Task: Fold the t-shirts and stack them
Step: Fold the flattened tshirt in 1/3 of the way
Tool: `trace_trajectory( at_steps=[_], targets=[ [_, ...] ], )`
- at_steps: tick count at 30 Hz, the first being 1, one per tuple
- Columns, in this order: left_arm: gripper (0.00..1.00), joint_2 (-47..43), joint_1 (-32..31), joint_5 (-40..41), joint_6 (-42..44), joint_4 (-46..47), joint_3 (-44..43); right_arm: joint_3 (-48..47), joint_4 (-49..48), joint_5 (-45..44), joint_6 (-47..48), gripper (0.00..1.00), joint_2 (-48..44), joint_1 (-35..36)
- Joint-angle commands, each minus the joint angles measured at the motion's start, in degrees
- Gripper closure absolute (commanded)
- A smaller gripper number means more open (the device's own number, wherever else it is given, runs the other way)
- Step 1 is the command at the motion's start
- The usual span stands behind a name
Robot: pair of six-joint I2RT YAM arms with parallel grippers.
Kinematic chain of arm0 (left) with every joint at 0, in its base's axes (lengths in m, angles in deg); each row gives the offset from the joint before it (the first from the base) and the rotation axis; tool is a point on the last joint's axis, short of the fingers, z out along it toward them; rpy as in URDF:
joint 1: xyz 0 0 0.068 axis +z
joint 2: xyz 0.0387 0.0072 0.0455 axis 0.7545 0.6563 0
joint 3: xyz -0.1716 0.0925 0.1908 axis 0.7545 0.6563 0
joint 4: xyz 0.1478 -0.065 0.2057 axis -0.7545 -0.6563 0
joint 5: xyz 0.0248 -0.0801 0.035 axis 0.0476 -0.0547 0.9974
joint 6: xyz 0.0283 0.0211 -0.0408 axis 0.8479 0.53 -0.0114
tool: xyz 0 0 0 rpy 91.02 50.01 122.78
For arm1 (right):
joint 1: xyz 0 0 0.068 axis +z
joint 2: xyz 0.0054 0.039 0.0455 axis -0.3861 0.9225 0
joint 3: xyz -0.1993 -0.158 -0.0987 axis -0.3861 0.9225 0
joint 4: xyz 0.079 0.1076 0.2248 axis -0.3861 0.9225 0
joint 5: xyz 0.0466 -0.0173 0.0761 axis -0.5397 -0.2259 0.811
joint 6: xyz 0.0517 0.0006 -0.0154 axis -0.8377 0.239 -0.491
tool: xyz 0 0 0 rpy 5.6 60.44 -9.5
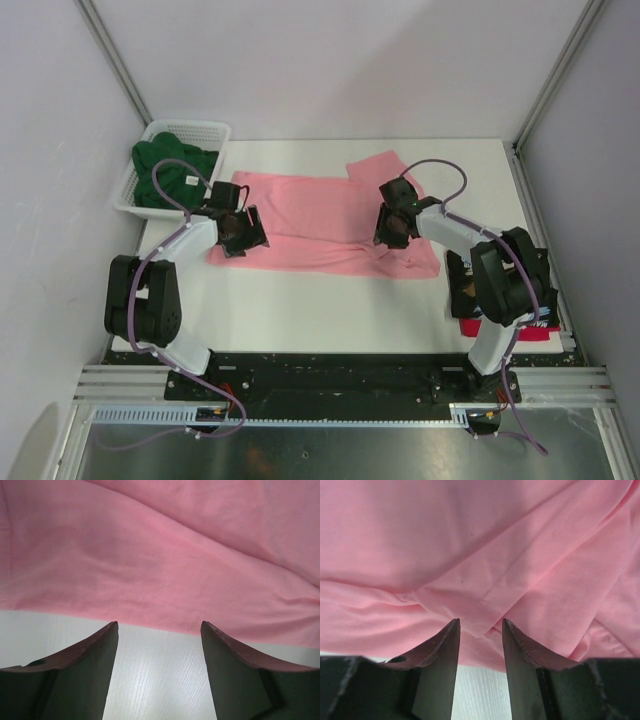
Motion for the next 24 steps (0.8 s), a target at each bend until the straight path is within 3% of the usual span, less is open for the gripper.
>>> trace_trajectory(
  at_steps=[1, 13, 20, 24],
  targets=[
    [0.29, -2.78, -0.19, -1.34, 1.03, 0.96, 1.19, 1.90, -2.33, -1.97, -1.99, 0.56, 1.51, 0.53],
    [0.29, -2.73, -0.15, -0.84, 2.01, 0.99, 1.27, 3.17, -5.75, -1.81, -3.75, 0.51, 3.69, 1.05],
    [0.29, -2.67, -0.16, -0.49, 2.33, 0.99, 1.40, 3.17, -6.97, -1.21, -4.36, 0.59, 4.70, 1.14],
    [0.30, -2.68, -0.15, -0.46, 2.34, 0.98, 1.45, 2.23, -7.31, -1.59, -3.91, 0.72, 4.55, 1.06]
  ],
)
